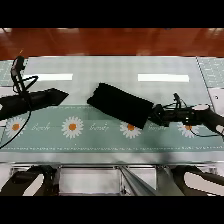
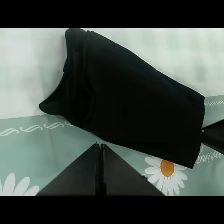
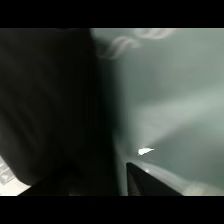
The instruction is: Fold the shirts.
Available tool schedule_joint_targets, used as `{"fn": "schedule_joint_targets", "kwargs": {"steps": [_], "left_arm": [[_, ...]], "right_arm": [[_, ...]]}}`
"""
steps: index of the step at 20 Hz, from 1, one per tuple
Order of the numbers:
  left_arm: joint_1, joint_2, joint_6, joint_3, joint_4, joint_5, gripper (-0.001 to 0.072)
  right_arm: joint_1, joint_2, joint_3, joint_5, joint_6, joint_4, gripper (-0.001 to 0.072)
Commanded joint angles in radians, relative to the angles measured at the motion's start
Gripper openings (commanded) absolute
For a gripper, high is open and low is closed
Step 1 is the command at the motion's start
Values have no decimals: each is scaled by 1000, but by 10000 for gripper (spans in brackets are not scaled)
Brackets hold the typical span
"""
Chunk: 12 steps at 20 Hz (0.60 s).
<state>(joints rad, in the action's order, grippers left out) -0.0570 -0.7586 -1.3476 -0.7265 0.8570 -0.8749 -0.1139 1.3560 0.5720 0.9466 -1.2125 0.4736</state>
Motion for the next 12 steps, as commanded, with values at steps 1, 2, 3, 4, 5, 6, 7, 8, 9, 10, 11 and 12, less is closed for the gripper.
{"fn": "schedule_joint_targets", "kwargs": {"steps": [1,2,3,4,5,6,7,8,9,10,11,12], "left_arm": [[-24,-24,0,6,-5,12,27],[-24,-30,0,6,-5,13,27],[-24,-35,0,6,-5,13,27],[-24,-41,0,6,-5,13,27],[-24,-44,0,6,-5,12,27],[-24,-47,0,6,-5,13,27],[-24,-48,0,6,-5,13,27],[-24,-49,0,6,-5,13,27],[-24,-51,0,6,-5,13,27],[-24,-51,0,6,-5,17,27],[-24,-51,0,6,-5,24,27],[-24,-51,0,6,-5,30,27]], "right_arm": [[124,106,94,-24,42,-111,409],[153,116,131,-24,35,-113,367],[186,119,178,-24,28,-111,216],[219,119,235,-13,43,-109,28],[249,119,299,-4,50,-96,28],[281,119,378,3,34,-60,28],[312,119,476,3,-21,19,27],[340,119,586,3,-90,120,27],[361,120,689,10,-151,215,27],[375,125,803,35,-206,306,27],[380,131,904,70,-246,369,27],[379,140,1000,111,-277,411,27]]}}
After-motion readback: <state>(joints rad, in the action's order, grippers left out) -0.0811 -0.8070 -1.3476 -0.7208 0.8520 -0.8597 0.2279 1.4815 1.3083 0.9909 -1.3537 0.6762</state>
